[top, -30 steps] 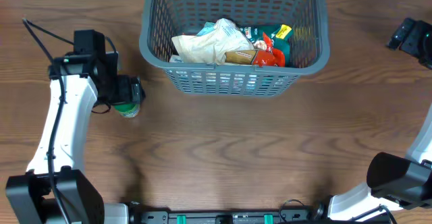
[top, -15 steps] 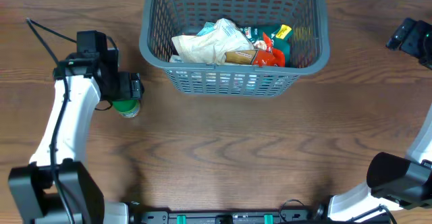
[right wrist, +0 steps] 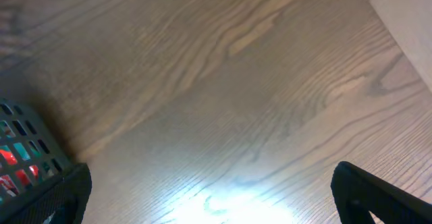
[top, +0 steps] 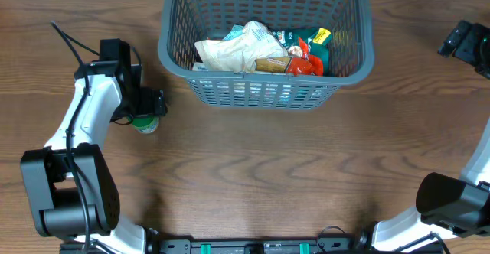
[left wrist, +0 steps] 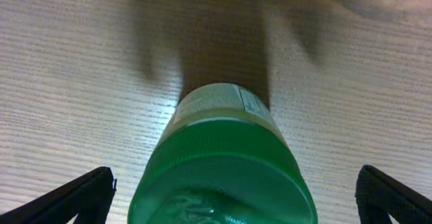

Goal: Pack container
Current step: 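Lower the left gripper and close it around the green-capped jar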

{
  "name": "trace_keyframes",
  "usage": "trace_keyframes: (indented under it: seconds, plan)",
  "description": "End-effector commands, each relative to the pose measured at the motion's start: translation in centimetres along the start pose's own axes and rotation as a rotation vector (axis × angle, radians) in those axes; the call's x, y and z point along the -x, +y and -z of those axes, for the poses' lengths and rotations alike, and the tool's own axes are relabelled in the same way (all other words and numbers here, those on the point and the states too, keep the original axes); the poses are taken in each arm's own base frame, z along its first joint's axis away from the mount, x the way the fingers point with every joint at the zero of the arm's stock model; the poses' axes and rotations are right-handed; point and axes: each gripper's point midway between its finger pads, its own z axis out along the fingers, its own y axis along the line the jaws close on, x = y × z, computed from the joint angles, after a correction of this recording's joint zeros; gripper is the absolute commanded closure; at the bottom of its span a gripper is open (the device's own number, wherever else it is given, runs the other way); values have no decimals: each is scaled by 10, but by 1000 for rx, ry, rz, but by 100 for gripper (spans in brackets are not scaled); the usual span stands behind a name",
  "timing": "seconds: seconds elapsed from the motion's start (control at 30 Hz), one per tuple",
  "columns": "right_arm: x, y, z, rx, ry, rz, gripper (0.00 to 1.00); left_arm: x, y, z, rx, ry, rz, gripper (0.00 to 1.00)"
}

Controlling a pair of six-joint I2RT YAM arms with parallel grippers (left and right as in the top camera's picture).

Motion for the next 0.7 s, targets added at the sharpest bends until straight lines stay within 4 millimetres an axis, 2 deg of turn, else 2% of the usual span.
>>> trace_keyframes:
  seconds: [0.0, 0.2, 0.67]
  plan:
    - [1, -4, 0, -12, -1, -13, 1, -3, 4, -8, 17, 23, 4, 1]
    - [1, -4, 0, -12, -1, -13, 1, -4, 4, -17, 17, 21, 16, 1]
    - [1, -4, 0, -12, -1, -13, 1, -5, 9, -20, 47, 17, 15, 1]
